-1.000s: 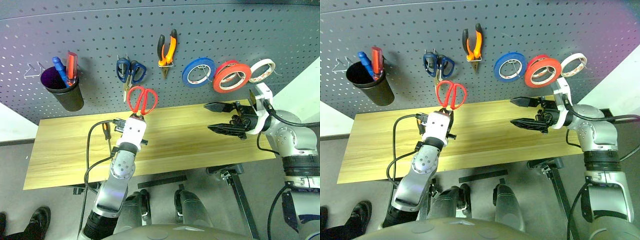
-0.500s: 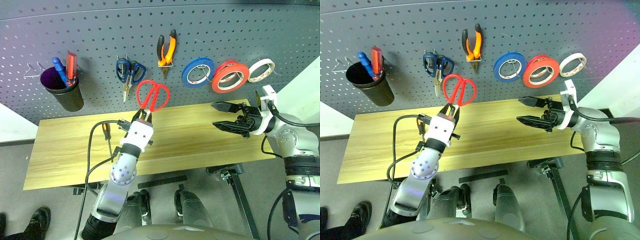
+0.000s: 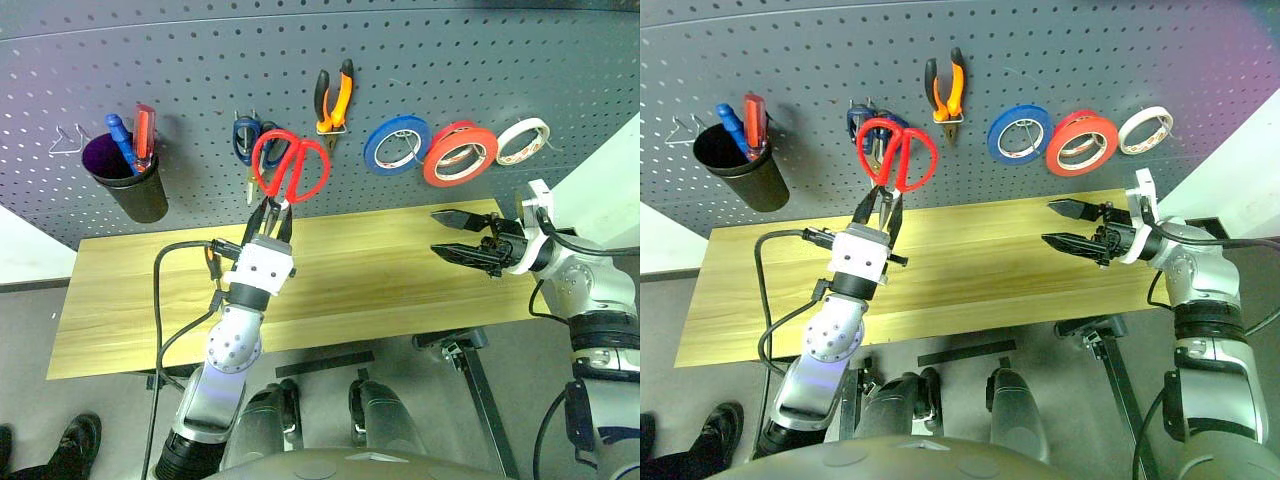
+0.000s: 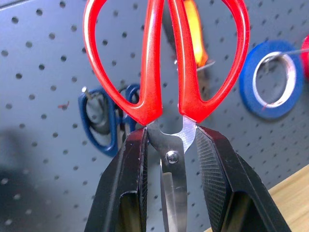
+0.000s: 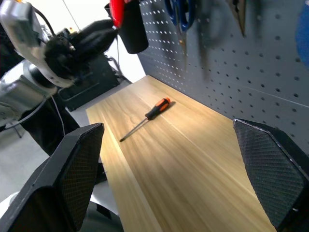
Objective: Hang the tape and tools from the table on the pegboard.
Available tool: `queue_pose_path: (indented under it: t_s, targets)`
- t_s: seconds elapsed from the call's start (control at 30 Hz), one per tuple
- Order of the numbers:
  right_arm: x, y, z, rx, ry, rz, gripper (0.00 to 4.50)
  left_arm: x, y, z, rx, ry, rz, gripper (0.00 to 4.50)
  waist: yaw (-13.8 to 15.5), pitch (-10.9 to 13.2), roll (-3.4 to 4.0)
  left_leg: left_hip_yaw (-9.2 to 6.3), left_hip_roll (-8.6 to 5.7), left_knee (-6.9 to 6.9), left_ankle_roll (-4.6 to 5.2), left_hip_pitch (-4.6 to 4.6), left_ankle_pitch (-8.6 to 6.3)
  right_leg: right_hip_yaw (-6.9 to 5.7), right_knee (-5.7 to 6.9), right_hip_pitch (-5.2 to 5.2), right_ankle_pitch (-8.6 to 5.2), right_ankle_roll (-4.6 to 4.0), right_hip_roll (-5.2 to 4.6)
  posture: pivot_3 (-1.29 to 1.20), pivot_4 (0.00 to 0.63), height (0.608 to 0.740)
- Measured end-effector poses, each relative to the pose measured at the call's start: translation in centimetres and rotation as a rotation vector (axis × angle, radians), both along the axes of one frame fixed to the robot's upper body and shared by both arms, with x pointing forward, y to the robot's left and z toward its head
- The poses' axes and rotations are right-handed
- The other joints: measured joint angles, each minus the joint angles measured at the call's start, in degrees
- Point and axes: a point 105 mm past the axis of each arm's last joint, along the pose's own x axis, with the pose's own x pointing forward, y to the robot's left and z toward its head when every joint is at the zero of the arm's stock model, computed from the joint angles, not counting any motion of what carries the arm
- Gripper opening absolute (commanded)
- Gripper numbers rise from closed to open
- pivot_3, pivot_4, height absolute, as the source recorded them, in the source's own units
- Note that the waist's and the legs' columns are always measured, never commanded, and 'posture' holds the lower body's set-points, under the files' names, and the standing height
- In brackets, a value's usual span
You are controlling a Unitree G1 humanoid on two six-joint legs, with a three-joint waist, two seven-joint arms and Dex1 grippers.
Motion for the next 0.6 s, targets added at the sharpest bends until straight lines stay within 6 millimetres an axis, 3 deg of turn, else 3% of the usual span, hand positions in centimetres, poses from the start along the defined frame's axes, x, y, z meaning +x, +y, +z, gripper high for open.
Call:
queue_pose_path:
  t_s: [0.27,0.43,0.6]
  targets:
    - [0.4,-0.4,-0.1,-0.008,0.000,-0.016,4.50,0.1,1.7,0.4,-0.073,-0.015,0.020,1.10,0.0,0.0,0.00,0.00,0.00,0.20,0.01,0.02,0.00,-0.12,0.25,0.02,0.00,0.00,-0.05,-0.22,0.230,0.740]
    - [0.4,-0.3,-0.1,-0.016,-0.006,-0.012,4.50,0.9,3.1,-0.8,-0.073,0.033,0.101,1.10,0.0,0.0,0.00,0.00,0.00,0.34,0.01,0.03,0.00,-0.13,0.40,0.04,0.00,0.00,-0.06,-0.21,0.235,0.740]
    - [0.5,-0.3,-0.1,-0.019,-0.006,-0.012,4.50,1.2,3.1,-1.3,-0.068,0.054,0.105,1.10,0.1,0.0,0.00,-0.01,0.00,0.37,0.02,0.03,0.00,-0.13,0.41,0.05,0.00,0.00,-0.08,-0.21,0.235,0.740]
